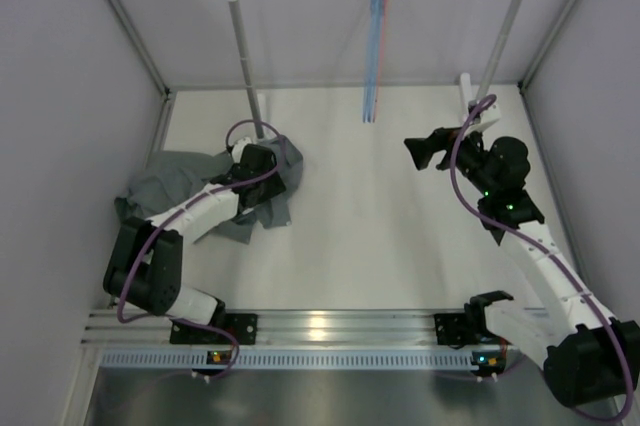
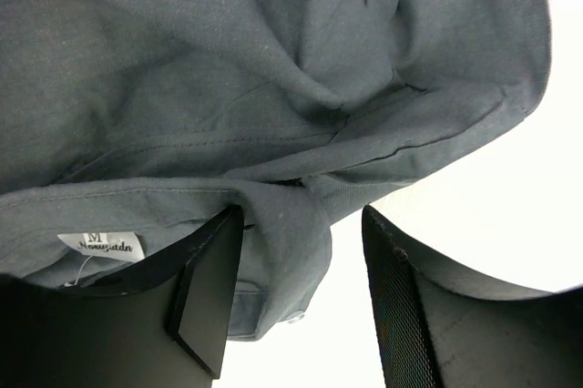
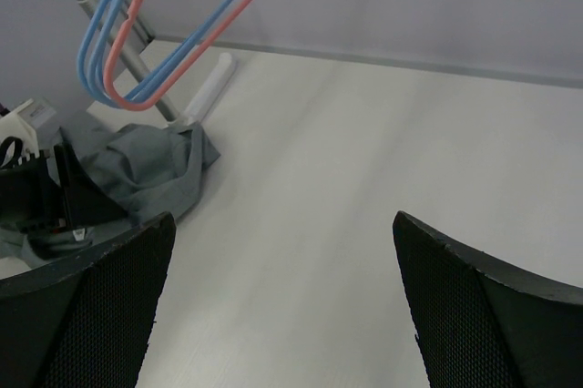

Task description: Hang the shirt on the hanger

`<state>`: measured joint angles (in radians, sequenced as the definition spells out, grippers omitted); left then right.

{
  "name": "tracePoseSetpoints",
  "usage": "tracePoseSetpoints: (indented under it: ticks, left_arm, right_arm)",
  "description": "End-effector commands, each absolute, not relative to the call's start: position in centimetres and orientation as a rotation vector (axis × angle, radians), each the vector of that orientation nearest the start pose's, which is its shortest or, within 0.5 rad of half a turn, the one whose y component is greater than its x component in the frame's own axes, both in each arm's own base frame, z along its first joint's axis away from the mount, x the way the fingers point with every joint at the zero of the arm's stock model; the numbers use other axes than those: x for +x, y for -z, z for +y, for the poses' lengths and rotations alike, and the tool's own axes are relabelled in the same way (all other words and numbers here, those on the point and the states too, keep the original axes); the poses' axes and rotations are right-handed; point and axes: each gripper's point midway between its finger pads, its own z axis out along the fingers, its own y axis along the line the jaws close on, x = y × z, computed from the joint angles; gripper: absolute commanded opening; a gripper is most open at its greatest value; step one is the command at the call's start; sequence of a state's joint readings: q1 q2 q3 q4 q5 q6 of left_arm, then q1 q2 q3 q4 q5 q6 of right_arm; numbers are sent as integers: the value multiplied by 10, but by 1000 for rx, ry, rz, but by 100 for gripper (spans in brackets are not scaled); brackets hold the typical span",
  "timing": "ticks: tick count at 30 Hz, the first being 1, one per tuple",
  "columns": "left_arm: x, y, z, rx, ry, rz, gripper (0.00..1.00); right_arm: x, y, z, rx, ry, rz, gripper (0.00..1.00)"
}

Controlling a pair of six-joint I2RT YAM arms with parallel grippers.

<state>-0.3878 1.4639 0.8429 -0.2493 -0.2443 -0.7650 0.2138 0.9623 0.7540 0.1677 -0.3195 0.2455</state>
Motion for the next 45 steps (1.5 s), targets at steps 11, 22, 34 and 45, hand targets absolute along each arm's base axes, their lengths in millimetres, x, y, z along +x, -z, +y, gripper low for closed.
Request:
tracePoseSetpoints:
  ticks: [11, 22, 34, 45]
  left_arm:
    - [353, -78, -136, -519, 296, 2308, 8]
    - [329, -171, -249, -19, 446, 2136, 0]
    - [227, -237, -377, 280, 744, 2002, 0]
    - [176, -268, -478, 526, 898, 1867, 0]
  right_arm:
    - [334, -314, 132, -197, -566, 1572, 99]
    - [332, -314, 119, -133, -512, 1573, 100]
    - [295, -304, 123, -189, -569, 1528, 100]
    - [261, -313, 97, -111, -491, 1501, 99]
